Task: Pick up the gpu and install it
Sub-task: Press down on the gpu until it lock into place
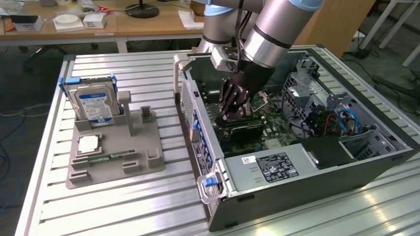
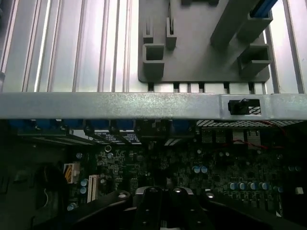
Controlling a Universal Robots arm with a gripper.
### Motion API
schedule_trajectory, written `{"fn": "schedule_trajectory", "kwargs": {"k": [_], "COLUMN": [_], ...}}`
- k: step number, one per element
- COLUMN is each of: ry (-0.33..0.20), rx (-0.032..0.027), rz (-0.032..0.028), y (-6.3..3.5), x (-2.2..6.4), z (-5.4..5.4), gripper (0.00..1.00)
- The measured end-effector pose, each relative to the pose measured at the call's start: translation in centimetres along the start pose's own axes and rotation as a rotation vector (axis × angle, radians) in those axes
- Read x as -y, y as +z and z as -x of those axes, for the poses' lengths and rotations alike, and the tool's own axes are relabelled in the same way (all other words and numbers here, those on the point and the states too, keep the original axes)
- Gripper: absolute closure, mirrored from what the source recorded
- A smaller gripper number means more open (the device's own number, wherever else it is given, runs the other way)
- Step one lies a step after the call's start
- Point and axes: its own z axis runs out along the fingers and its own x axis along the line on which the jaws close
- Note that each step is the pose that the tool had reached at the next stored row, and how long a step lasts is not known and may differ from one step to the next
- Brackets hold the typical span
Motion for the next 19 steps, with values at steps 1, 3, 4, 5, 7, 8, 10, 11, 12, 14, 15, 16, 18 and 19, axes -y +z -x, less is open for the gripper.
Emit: {"fn": "schedule_trajectory", "kwargs": {"k": [1, 3, 4, 5, 7, 8, 10, 11, 12, 14, 15, 16, 18, 19], "ry": [0.0, 0.0, 0.0, 0.0, 0.0, 0.0, 0.001, 0.001, 0.001, 0.001, 0.001, 0.001, 0.001, 0.001], "rx": [0.0002, 0.0007, 0.001, 0.001, 0.001, 0.0011, 0.0013, 0.0014, 0.0015, 0.0017, 0.0017, 0.0017, 0.0015, 0.0016], "rz": [-0.0171, -0.0495, -0.0658, -0.0824, -0.1176, -0.134, -0.164, -0.1768, -0.1871, -0.1926, -0.1927, -0.1929, -0.1927, -0.1927], "y": [0.04, 0.1, 0.13, 0.16, 0.22, 0.26, 0.37, 0.45, 0.56, 0.63, 0.63, 0.64, 0.63, 0.63], "x": [-0.07, -0.18, -0.25, -0.31, -0.44, -0.52, -0.75, -0.9, -1.1, -1.17, -1.16, -1.16, -1.17, -1.17], "z": [0.0, 0.0, 0.0, 0.0, 0.1, 0.1, 0.1, 0.1, 0.1, 0.1, 0.1, 0.1, 0.1, 0.1], "gripper": [0.9, 0.9, 0.9, 0.9, 0.9, 0.9, 0.9, 0.9, 0.9, 0.9, 0.9, 0.9, 0.9, 0.9]}}
